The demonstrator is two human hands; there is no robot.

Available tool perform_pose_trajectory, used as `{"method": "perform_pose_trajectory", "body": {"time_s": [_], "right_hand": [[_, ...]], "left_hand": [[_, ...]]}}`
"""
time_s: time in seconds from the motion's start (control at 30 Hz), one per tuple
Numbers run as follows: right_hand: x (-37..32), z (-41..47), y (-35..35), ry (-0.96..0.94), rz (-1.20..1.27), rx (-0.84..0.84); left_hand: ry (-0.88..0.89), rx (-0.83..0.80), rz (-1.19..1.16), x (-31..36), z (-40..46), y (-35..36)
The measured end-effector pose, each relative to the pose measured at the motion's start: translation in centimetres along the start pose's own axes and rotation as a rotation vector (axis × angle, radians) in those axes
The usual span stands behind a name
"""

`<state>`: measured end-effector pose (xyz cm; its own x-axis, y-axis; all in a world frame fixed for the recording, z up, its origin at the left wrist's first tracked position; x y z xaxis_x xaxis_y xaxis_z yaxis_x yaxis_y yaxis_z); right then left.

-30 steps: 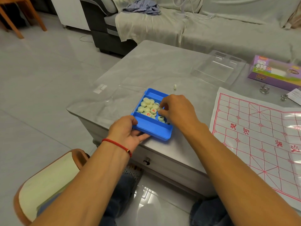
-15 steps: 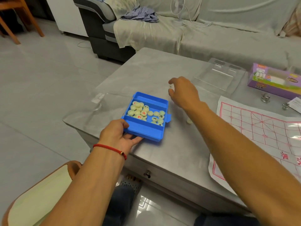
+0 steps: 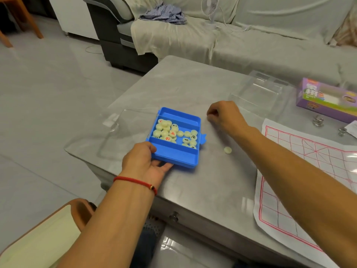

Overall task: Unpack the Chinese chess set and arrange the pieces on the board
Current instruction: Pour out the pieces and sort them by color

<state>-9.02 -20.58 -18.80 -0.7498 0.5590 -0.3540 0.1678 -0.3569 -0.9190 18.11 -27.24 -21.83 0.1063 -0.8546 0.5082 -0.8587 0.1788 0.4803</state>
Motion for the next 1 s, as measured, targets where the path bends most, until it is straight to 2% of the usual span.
{"method": "perform_pose_trajectory", "body": {"time_s": [0.13,0.27,0.37,0.43,0.5,0.57,0.67,0.73,0.87,1.0], "right_hand": [[0.4,-6.1,-0.9,0.051,0.068,-0.087],[0.8,-8.3,-1.6,0.086,0.111,-0.083],[-0.3,-9.3,-2.7,0.087,0.113,-0.018],[-2.1,-10.4,-3.5,0.028,0.123,0.077],[-4.2,-11.3,-3.4,-0.036,0.192,0.1],[-6.5,-11.6,-2.0,-0.092,0.204,0.012],[-8.9,-10.8,0.7,-0.171,-0.056,-0.151],[-9.2,-9.8,1.3,-0.156,-0.14,-0.177],[-8.6,-8.7,1.6,-0.064,0.041,-0.221],[-8.9,-8.2,2.0,-0.045,0.086,-0.221]], "left_hand": [[0.014,0.008,0.016,-0.8,-0.8,-0.5],[0.04,0.01,0.011,-1.4,-1.7,-0.7],[0.043,0.013,0.007,-2.0,-2.3,-1.0],[0.051,0.017,0.012,-2.3,-2.5,-1.1],[0.059,0.017,0.011,-2.4,-2.7,-1.0],[0.062,0.02,0.008,-2.5,-2.7,-1.0],[0.059,0.039,0.016,-2.7,-2.4,-1.1],[0.052,0.053,0.022,-2.8,-2.2,-1.2],[0.043,0.073,0.015,-2.9,-2.1,-1.3],[0.038,0.076,0.015,-3.0,-2.1,-1.1]]}}
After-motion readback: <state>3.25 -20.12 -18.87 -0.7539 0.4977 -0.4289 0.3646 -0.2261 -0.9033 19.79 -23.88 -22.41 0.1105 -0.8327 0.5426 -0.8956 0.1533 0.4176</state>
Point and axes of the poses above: each hand's wrist, its own z-axis towards the middle knuckle, its own y-axis out of the palm, x = y × z, the point moved 8 cm from there along z, towards the middle knuckle, and after that the axes turned 2 degrees about -y, right-handed, at the moved point
